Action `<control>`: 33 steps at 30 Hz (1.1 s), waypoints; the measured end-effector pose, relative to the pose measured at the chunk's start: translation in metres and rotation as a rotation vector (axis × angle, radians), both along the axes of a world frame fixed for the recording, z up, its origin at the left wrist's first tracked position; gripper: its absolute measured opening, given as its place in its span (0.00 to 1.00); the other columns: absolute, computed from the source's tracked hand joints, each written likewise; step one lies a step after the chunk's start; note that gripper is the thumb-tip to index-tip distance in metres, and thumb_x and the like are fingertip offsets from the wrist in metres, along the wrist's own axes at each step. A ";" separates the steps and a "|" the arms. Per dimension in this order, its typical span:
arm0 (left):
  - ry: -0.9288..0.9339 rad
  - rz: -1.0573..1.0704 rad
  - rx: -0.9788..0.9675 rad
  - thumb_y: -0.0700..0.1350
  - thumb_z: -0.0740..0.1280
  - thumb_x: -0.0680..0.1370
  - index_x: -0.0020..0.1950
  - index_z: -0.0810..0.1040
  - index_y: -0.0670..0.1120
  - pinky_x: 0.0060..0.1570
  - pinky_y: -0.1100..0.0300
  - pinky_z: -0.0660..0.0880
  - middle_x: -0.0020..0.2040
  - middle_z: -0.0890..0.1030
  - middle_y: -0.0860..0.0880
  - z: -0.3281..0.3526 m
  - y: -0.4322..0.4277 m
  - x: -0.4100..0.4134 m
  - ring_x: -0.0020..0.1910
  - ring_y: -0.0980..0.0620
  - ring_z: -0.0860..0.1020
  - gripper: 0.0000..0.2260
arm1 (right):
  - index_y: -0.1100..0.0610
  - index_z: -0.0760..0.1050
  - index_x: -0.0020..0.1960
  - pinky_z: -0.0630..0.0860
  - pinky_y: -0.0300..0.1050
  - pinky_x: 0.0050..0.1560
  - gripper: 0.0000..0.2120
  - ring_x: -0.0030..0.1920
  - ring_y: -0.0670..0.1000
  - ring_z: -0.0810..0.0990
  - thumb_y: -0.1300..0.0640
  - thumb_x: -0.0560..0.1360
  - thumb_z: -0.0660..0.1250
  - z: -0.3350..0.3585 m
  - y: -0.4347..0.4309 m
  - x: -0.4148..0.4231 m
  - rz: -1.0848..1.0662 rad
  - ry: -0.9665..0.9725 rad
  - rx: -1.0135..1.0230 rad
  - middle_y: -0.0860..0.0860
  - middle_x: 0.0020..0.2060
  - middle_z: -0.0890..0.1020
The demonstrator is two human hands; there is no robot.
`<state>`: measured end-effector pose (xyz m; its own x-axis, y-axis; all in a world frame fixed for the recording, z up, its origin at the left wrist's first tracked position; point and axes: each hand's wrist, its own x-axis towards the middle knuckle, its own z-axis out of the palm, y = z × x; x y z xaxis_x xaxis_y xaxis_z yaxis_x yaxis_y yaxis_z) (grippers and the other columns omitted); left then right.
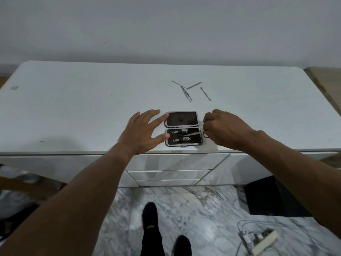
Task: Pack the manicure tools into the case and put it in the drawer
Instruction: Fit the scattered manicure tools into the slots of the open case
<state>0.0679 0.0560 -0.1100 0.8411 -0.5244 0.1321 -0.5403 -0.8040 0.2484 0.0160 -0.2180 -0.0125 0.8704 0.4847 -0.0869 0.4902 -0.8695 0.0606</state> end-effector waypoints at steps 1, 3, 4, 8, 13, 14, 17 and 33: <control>-0.002 0.000 0.000 0.70 0.49 0.77 0.78 0.56 0.60 0.75 0.45 0.54 0.77 0.63 0.51 0.000 0.000 0.000 0.77 0.52 0.58 0.31 | 0.58 0.79 0.43 0.77 0.53 0.42 0.10 0.47 0.57 0.75 0.58 0.77 0.61 0.000 0.000 0.001 0.001 -0.002 -0.003 0.54 0.46 0.80; -0.004 -0.001 0.001 0.70 0.49 0.77 0.78 0.56 0.60 0.75 0.45 0.54 0.77 0.63 0.51 -0.001 0.000 0.001 0.77 0.52 0.58 0.31 | 0.58 0.80 0.43 0.77 0.53 0.42 0.10 0.47 0.57 0.76 0.57 0.77 0.61 -0.001 0.000 0.002 -0.004 -0.003 -0.002 0.53 0.46 0.80; -0.005 -0.002 0.002 0.70 0.49 0.77 0.78 0.56 0.60 0.75 0.45 0.54 0.77 0.64 0.51 -0.001 0.000 0.000 0.77 0.52 0.58 0.31 | 0.58 0.80 0.44 0.78 0.53 0.43 0.10 0.48 0.57 0.76 0.57 0.77 0.61 -0.002 0.001 0.003 -0.009 -0.001 0.000 0.53 0.47 0.80; -0.004 -0.001 0.013 0.70 0.49 0.77 0.78 0.56 0.60 0.75 0.45 0.54 0.77 0.63 0.51 -0.001 0.000 0.000 0.77 0.51 0.58 0.31 | 0.57 0.81 0.48 0.77 0.53 0.48 0.12 0.51 0.56 0.76 0.56 0.77 0.60 -0.001 0.007 0.003 -0.035 0.030 0.028 0.52 0.49 0.81; -0.011 0.003 0.014 0.69 0.50 0.77 0.78 0.56 0.60 0.75 0.45 0.53 0.77 0.63 0.51 -0.001 0.000 0.001 0.77 0.51 0.58 0.31 | 0.57 0.82 0.49 0.76 0.50 0.48 0.12 0.52 0.55 0.76 0.56 0.78 0.60 -0.003 0.014 0.002 -0.065 0.069 0.090 0.52 0.50 0.80; -0.011 0.002 0.014 0.69 0.50 0.77 0.78 0.56 0.60 0.75 0.45 0.53 0.77 0.63 0.51 -0.001 0.000 0.000 0.76 0.51 0.58 0.31 | 0.57 0.82 0.49 0.76 0.50 0.48 0.12 0.52 0.55 0.76 0.56 0.78 0.60 -0.004 0.015 0.003 -0.072 0.077 0.105 0.52 0.50 0.80; -0.006 0.004 0.015 0.69 0.50 0.77 0.78 0.57 0.60 0.75 0.45 0.53 0.77 0.63 0.51 0.000 0.000 0.001 0.76 0.51 0.58 0.31 | 0.58 0.82 0.48 0.76 0.51 0.47 0.11 0.51 0.56 0.75 0.56 0.77 0.61 -0.008 0.018 0.005 -0.083 0.088 0.144 0.53 0.49 0.80; -0.005 0.004 0.009 0.69 0.51 0.77 0.78 0.57 0.60 0.75 0.45 0.54 0.77 0.64 0.51 0.001 0.000 0.000 0.76 0.51 0.59 0.30 | 0.58 0.83 0.45 0.76 0.53 0.47 0.09 0.47 0.57 0.76 0.56 0.75 0.64 -0.019 0.023 0.009 -0.072 0.091 0.205 0.54 0.46 0.80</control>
<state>0.0676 0.0563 -0.1090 0.8426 -0.5221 0.1320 -0.5382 -0.8083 0.2386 0.0254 -0.1947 -0.0312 0.8965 0.4371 -0.0727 0.4218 -0.8921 -0.1619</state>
